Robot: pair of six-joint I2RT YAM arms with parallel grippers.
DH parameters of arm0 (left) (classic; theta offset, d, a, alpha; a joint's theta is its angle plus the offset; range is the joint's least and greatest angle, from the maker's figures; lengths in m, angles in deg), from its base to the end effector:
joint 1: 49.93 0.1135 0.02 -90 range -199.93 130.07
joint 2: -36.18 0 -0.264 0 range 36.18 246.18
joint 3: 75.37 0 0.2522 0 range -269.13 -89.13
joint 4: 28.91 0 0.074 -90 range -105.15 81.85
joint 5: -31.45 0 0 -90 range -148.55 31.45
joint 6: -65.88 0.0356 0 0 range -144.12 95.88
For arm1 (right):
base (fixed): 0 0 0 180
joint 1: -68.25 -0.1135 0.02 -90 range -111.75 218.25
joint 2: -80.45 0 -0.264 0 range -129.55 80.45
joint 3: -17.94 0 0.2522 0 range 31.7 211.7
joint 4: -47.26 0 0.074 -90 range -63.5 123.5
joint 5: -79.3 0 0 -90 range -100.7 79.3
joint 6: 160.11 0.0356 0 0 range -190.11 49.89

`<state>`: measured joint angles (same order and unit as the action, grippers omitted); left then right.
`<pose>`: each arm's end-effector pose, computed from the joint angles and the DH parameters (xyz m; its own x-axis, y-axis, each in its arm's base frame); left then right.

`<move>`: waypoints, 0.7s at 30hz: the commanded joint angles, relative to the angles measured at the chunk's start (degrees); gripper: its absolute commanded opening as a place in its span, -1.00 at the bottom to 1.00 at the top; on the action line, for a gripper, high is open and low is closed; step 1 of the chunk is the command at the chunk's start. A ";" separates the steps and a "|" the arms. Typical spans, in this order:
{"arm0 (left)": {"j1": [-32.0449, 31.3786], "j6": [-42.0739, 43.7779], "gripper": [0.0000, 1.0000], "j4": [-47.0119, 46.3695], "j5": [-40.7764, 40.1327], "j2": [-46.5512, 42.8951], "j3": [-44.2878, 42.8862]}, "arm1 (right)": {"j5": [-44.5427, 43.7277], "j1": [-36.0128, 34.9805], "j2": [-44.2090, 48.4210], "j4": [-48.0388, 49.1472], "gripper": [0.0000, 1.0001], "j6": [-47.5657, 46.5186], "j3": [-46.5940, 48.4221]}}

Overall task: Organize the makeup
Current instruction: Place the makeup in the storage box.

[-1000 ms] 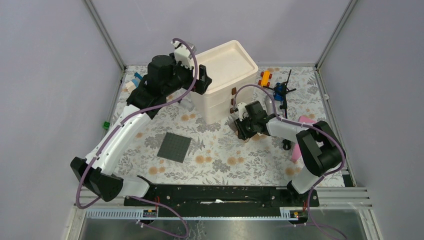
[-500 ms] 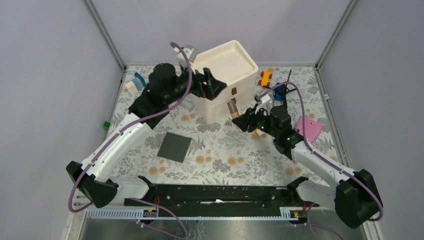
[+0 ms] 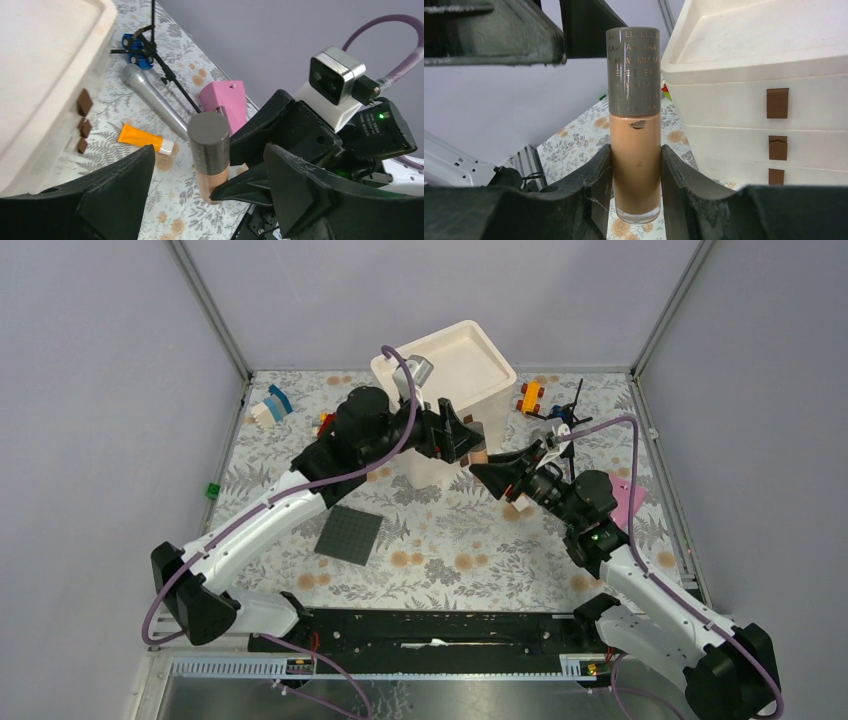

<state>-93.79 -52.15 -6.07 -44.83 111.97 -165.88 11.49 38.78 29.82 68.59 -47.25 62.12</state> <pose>0.2152 -0.2185 0.4182 -0.4858 -0.1663 -0.8581 0.6958 0.5207 -0.4948 0.1732 0.1133 0.3167 -0.0944 0.3598 -0.9282 -0.7994 0.5283 0.2861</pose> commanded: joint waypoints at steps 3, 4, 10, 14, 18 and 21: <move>-3.18 -1.13 0.45 -5.68 2.26 2.05 0.07 | 0.25 -0.41 1.88 8.40 -1.00 2.85 -0.61; -3.39 -1.15 0.34 -5.71 2.46 2.20 0.21 | 0.30 -0.41 2.04 8.34 -1.00 2.89 -0.51; -3.95 -1.08 0.00 -6.18 2.42 2.49 0.90 | -0.90 -0.41 3.04 8.15 -1.00 2.44 -0.61; -4.33 -1.34 -0.06 -6.62 2.71 3.48 0.12 | -0.37 -0.41 2.95 8.39 -1.00 2.86 -0.54; -4.69 -1.73 -0.25 -6.77 2.98 4.63 -0.59 | -0.27 -0.41 3.40 8.59 -1.00 2.96 -0.94; -5.11 -2.09 -0.61 -7.42 3.46 5.22 -1.01 | -0.65 -0.39 3.96 8.59 -1.00 2.87 -1.31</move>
<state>-97.89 -53.46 -9.55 -43.39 116.18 -164.96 10.99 38.78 31.81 71.54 -44.70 60.54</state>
